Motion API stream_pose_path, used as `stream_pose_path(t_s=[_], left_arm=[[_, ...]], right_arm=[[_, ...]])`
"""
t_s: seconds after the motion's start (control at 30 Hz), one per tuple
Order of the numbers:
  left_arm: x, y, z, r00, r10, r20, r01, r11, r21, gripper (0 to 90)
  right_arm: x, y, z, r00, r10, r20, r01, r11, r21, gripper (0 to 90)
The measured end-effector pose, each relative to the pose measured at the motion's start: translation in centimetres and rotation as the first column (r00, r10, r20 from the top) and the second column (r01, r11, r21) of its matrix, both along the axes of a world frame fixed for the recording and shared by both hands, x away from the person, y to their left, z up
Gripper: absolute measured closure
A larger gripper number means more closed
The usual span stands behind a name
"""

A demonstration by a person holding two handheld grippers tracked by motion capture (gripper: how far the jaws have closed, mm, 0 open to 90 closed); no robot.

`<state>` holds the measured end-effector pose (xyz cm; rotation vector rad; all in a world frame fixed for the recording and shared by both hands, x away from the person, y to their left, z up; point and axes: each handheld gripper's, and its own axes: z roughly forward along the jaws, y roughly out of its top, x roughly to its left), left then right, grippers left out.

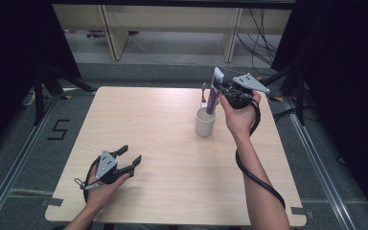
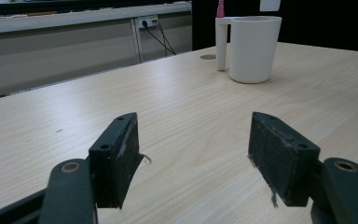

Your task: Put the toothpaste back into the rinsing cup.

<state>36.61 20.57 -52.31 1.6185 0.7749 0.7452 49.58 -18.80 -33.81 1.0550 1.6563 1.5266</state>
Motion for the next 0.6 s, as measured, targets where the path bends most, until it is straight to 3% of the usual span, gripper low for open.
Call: stream_pose_path(t_s=[0.1, 0.2, 0.23, 0.6], left_arm=[[0.0, -0.1, 0.0, 1.0, -0.005, 0.005, 0.005, 1.0, 0.003, 33.5], [0.0, -0.1, 0.0, 1.0, -0.006, 0.0, 0.006, 1.0, 0.004, 33.5], [0.0, -0.1, 0.0, 1.0, -0.004, 0.0, 0.004, 1.0, 0.002, 33.4], [0.1, -0.1, 0.0, 1.0, -0.004, -0.007, 0.004, 1.0, -0.002, 33.2]], right_arm=[[0.2, 0.1, -0.2, 1.0, 0.003, -0.005, -0.003, 1.0, 0.009, 79.4], [0.5, 0.0, -0.5, 0.9999, -0.001, 0.012, 0.001, 0.9999, -0.013, 79.4], [0.5, 0.2, -0.6, 1.0, -0.003, -0.006, 0.003, 1.0, -0.004, 79.4], [1.6, 0.8, -2.2, 0.9995, -0.012, -0.028, 0.011, 0.9997, -0.021, 79.4]])
